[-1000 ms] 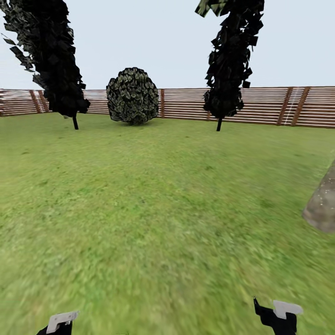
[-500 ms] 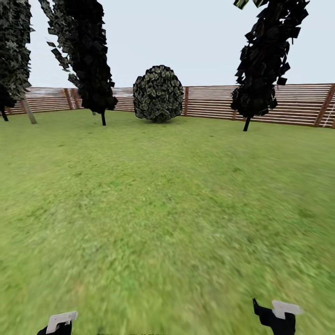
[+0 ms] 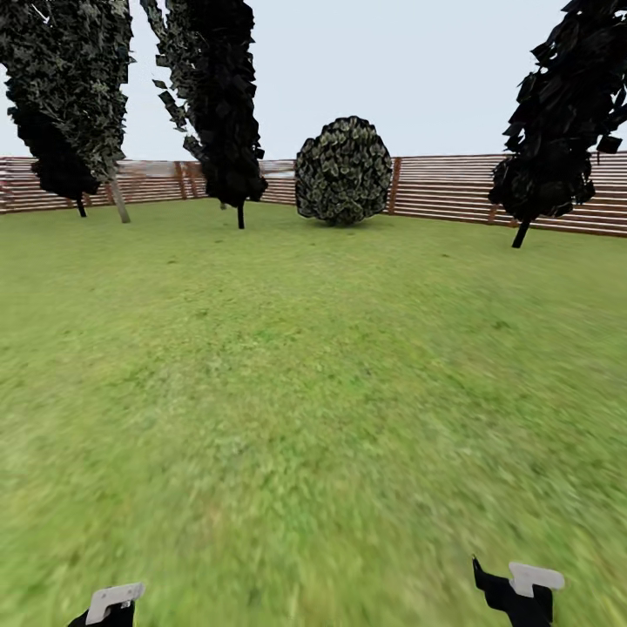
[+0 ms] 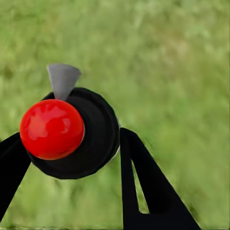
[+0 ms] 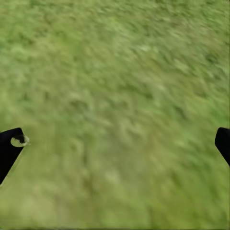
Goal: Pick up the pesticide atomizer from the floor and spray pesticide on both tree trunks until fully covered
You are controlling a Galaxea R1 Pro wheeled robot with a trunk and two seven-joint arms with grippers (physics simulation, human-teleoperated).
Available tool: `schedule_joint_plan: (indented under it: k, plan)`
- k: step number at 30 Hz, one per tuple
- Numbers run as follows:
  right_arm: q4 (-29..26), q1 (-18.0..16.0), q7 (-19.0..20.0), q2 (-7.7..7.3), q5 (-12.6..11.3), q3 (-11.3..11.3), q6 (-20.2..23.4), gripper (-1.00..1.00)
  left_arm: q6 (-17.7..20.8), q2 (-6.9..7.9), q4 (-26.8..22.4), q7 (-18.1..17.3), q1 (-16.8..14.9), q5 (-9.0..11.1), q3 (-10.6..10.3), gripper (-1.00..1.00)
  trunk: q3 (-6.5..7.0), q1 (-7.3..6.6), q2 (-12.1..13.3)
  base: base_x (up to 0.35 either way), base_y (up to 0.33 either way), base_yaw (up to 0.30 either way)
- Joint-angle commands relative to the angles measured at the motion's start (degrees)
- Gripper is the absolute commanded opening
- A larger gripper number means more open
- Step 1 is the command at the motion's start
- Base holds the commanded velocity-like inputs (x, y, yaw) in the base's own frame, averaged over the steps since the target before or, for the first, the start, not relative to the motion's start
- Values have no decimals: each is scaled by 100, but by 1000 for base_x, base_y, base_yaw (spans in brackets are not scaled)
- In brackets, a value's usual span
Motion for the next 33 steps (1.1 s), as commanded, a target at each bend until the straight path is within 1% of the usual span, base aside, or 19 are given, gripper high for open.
schedule_joint_plan:
  k: [1, 33]
  plan:
    - [-3, -7, 47, 2, 32, -48, -26, 100, -15, -1, 7, -32, -4, 28, 21, -100, -10, -2, -2, -112, 300, 268]
    - [-3, -7, 47, 2, 32, -48, -26, 100, -15, -1, 7, -32, -4, 28, 21, -100, -165, -2, -2, -126, 298, 268]
